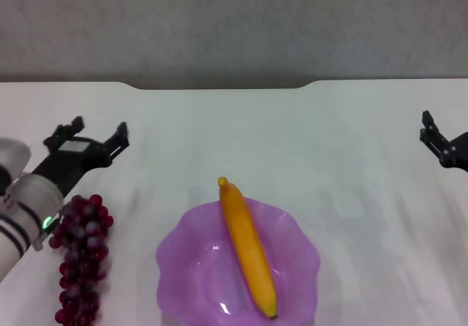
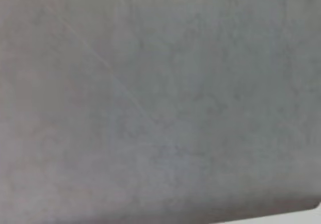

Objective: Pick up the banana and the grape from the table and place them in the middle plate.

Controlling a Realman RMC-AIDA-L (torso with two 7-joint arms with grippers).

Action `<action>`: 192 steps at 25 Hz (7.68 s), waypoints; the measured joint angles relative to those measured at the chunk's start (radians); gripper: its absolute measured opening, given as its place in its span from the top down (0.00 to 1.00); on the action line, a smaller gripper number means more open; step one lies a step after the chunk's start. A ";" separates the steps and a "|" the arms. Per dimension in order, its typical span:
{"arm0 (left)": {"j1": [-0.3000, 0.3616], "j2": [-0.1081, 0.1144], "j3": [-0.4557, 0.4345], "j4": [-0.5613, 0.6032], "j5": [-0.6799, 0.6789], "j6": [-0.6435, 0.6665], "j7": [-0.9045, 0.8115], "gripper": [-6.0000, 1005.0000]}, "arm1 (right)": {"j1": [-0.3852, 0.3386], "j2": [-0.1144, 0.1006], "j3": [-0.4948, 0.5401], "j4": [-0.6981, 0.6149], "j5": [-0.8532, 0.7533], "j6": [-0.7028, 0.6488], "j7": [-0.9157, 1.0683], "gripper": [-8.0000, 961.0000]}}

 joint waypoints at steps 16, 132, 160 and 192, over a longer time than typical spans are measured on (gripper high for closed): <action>0.330 -0.045 -0.639 1.003 0.013 -1.105 0.745 0.12 | 0.028 -0.002 -0.010 0.000 -0.007 0.057 -0.002 0.07; 0.052 -0.050 -0.987 0.842 0.155 -2.082 0.774 0.83 | 0.049 -0.001 -0.032 -0.005 -0.011 0.145 -0.026 0.07; 0.374 -0.050 -1.033 1.299 -0.733 -1.984 1.260 0.84 | 0.042 -0.002 -0.026 -0.004 -0.010 0.145 -0.026 0.07; 0.385 -0.055 -0.699 0.664 -1.149 -1.838 2.034 0.84 | 0.049 -0.002 -0.022 -0.016 -0.007 0.150 -0.026 0.07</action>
